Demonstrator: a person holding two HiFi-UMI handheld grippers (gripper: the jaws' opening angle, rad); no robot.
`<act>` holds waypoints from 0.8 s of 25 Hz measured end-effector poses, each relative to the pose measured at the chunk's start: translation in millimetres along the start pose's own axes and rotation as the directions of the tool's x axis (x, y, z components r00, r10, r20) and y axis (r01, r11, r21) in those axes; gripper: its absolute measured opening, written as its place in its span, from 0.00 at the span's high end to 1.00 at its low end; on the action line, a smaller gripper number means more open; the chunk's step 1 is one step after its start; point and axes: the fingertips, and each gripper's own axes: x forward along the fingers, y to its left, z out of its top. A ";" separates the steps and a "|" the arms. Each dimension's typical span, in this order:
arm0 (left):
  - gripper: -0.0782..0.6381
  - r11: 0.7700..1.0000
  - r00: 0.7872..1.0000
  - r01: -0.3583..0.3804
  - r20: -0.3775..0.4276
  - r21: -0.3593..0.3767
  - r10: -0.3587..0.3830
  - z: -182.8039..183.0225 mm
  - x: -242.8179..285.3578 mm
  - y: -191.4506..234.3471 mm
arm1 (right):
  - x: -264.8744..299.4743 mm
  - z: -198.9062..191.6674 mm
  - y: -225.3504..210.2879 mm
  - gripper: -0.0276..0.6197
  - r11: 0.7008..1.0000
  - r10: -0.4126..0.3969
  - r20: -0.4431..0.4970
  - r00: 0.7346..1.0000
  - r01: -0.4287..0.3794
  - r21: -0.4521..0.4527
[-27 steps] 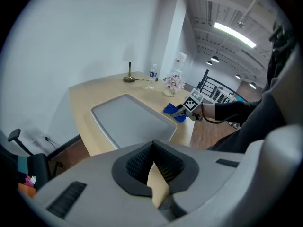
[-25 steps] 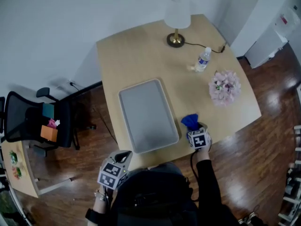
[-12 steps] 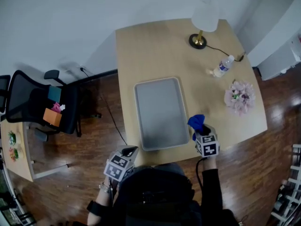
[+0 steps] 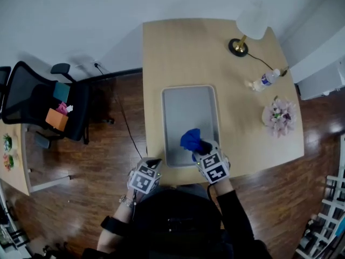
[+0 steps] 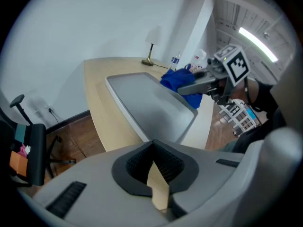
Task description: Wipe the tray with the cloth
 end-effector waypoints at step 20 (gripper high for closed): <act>0.89 0.995 0.999 0.021 0.040 -0.094 -0.017 0.7 1.9 19.4 | 114.1 17.0 90.9 0.74 0.928 0.169 -0.243 0.955 -0.237 -0.287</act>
